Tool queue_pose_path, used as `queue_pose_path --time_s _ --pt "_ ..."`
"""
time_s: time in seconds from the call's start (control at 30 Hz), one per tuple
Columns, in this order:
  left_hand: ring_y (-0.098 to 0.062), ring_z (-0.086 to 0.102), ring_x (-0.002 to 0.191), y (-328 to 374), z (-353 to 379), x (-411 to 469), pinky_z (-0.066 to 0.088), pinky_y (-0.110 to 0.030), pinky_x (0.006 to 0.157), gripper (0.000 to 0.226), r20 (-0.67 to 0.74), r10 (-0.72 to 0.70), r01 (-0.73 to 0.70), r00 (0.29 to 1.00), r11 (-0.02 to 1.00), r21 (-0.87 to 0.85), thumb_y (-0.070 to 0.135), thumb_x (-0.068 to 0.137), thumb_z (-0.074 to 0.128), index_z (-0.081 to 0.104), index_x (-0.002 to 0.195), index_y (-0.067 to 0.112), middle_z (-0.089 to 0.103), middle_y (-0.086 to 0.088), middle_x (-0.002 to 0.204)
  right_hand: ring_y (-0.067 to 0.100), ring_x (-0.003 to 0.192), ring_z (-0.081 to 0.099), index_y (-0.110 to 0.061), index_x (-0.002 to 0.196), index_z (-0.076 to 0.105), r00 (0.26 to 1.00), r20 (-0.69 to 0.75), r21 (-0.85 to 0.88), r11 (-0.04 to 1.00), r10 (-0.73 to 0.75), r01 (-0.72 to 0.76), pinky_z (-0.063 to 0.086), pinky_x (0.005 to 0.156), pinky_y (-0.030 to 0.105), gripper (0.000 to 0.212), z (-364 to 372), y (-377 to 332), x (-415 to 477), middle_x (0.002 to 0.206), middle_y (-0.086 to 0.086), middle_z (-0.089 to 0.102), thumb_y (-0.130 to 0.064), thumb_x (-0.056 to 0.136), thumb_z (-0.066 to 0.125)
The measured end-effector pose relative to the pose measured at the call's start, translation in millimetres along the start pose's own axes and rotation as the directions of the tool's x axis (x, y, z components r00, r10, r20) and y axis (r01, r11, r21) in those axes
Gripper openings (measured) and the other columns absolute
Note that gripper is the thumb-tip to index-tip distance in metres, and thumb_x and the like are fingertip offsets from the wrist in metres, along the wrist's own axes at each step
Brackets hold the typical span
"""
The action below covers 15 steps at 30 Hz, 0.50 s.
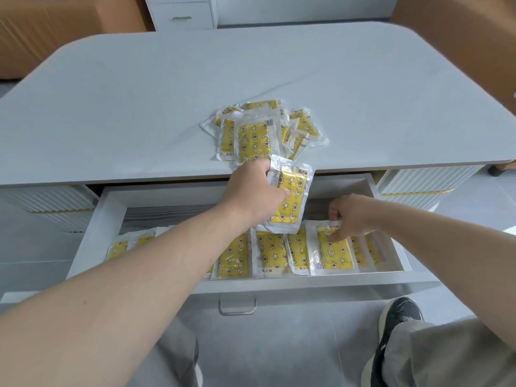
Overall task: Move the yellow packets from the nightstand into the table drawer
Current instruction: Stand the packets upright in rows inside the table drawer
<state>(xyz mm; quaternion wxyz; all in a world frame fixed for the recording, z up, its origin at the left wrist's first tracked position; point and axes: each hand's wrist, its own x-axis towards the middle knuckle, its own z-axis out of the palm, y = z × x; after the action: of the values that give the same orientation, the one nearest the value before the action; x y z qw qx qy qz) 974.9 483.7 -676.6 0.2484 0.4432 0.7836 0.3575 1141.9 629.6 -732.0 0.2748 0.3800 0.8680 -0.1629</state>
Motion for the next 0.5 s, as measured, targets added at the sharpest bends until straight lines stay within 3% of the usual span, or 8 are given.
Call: queue_pose_path --time_s 0.13,0.27,0.4,0.5 --pt "-0.011 0.069 0.082 -1.8 -0.7 -1.5 0.059 -0.033 0.077 0.021 0.017 0.005 -0.004 1.0 0.999 -0.037 0.02 0.081 0.082 0.07 0.099 0.019 0.073 0.008 0.09 0.019 0.093 0.055 -0.022 0.109 0.053 1.0 -0.01 -0.02 1.0 0.007 -0.007 0.037 0.059 0.023 0.049 0.9 -1.6 -1.8 0.104 0.0 0.061 -0.047 0.078 0.082" --pt "-0.023 0.071 0.087 -6.4 -2.2 0.3 0.06 -0.046 0.081 0.03 0.02 -0.023 0.024 1.0 0.997 -0.076 0.03 0.077 0.085 0.071 0.1 0.015 0.074 -0.003 0.094 0.018 0.094 0.053 -0.022 0.123 0.053 0.997 -0.051 -0.087 0.995 -0.05 0.045 0.042 0.072 0.027 0.066 -10.9 -3.2 -7.3 0.104 -0.004 0.054 -0.052 0.073 0.083" --pt "-0.037 0.071 0.092 -5.9 -2.0 -0.5 0.06 -0.055 0.08 0.054 0.023 -0.059 0.061 0.998 0.987 -0.151 0.046 0.059 0.085 0.072 0.096 0.008 0.073 -0.018 0.1 0.007 0.087 0.056 -0.028 0.116 0.061 0.992 -0.041 0.173 0.977 -0.122 0.128 0.047 0.079 0.027 0.055 -35.5 -4.5 -20.4 0.095 -0.014 0.056 -0.048 0.072 0.087" --pt "-0.035 0.071 0.094 -2.5 -0.7 -2.0 0.06 -0.052 0.083 0.036 0.084 -0.077 0.093 0.993 0.973 -0.21 0.028 0.066 0.092 0.075 0.092 0.011 0.074 -0.016 0.099 0.019 0.101 0.067 -0.023 0.113 0.068 0.982 -0.056 0.573 0.8 -0.179 0.178 0.056 0.088 0.034 0.05 -46.6 -2.4 -31.1 0.103 -0.005 0.072 -0.032 0.069 0.091"
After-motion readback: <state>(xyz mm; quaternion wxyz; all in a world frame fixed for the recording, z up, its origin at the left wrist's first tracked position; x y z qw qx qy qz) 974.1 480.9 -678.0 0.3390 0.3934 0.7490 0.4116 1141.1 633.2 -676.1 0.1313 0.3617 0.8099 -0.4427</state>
